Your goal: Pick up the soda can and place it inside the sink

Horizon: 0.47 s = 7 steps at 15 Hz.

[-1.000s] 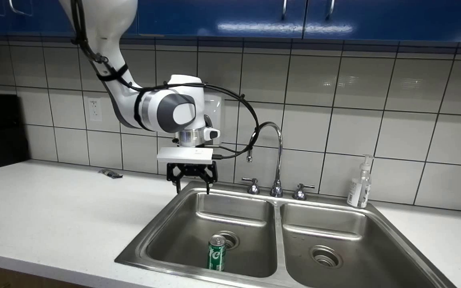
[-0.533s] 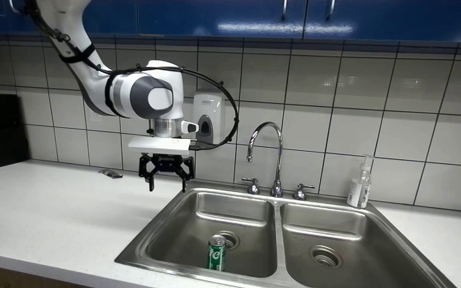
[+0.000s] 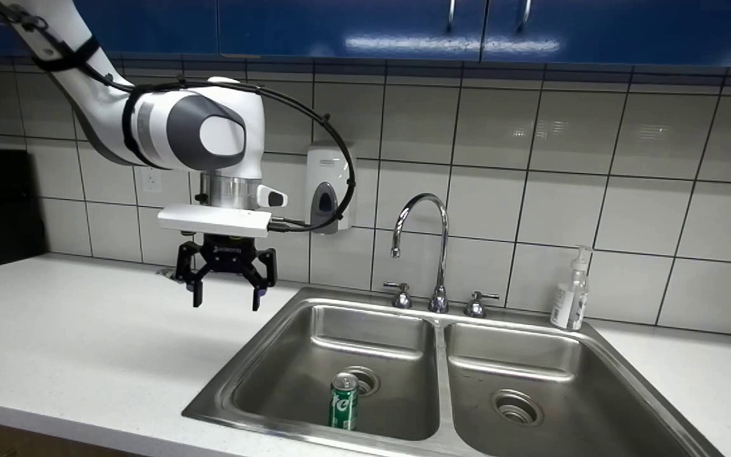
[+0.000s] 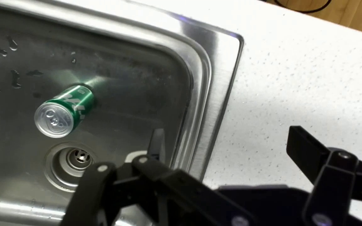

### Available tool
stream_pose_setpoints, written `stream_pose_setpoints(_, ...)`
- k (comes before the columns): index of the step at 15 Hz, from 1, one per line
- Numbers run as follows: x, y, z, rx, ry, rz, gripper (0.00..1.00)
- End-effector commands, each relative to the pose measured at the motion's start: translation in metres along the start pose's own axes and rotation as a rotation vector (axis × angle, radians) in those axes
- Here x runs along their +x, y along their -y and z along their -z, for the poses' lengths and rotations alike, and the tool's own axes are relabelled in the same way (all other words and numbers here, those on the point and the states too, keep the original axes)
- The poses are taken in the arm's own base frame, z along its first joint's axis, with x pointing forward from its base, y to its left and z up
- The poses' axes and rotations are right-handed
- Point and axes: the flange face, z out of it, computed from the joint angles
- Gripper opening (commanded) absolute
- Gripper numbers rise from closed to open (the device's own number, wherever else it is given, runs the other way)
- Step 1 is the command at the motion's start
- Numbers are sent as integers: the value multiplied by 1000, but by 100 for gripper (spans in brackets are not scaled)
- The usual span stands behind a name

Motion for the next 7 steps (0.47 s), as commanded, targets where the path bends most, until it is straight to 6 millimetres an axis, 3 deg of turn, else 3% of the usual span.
stream_pose_setpoints(1, -26, 19, 14, 14, 23, 32, 100)
stream_pose_setpoints(3, -36, 27, 17, 10, 47, 34, 100)
stream_pose_setpoints(4, -19, 17, 8, 18, 36, 27, 100)
stream_pose_setpoints(7, -28, 22, 13, 17, 41, 35, 100)
